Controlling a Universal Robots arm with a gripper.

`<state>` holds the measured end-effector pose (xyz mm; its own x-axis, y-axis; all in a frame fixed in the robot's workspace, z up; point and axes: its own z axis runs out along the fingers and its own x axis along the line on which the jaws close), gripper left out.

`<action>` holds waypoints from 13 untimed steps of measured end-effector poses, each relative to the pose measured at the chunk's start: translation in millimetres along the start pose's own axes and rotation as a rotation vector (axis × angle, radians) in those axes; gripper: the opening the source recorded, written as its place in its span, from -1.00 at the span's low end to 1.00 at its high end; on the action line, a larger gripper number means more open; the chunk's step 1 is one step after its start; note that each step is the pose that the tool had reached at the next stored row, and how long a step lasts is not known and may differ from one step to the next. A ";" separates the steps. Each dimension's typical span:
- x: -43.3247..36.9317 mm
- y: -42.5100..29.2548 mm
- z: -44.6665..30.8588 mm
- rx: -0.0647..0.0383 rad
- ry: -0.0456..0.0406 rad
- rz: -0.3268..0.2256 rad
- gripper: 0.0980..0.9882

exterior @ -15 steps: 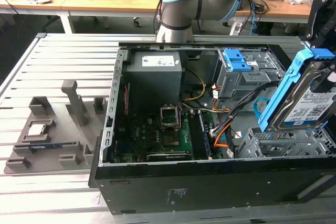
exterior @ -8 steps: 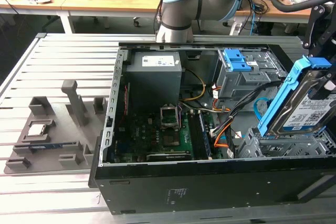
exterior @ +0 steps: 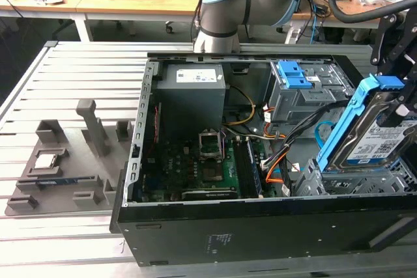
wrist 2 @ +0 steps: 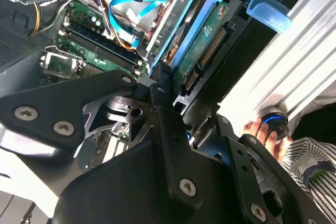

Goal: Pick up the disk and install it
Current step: 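Insert the disk into the insertion slot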

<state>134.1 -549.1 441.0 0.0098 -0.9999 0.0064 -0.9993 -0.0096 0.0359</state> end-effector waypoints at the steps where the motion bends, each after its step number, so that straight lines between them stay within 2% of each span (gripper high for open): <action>1: -0.1 0.0 0.1 0.000 -0.0016 0.000 -0.40; 4: -0.1 -0.1 1.7 0.000 -0.0068 0.000 -0.40; 7: -0.1 -0.2 4.3 0.000 -0.0086 0.000 -0.40; 13: -0.1 -0.7 19.7 0.000 -0.0088 0.000 -0.40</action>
<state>134.1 -549.1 421.2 0.0098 -0.9999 -0.0023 -0.9993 -0.0099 0.0358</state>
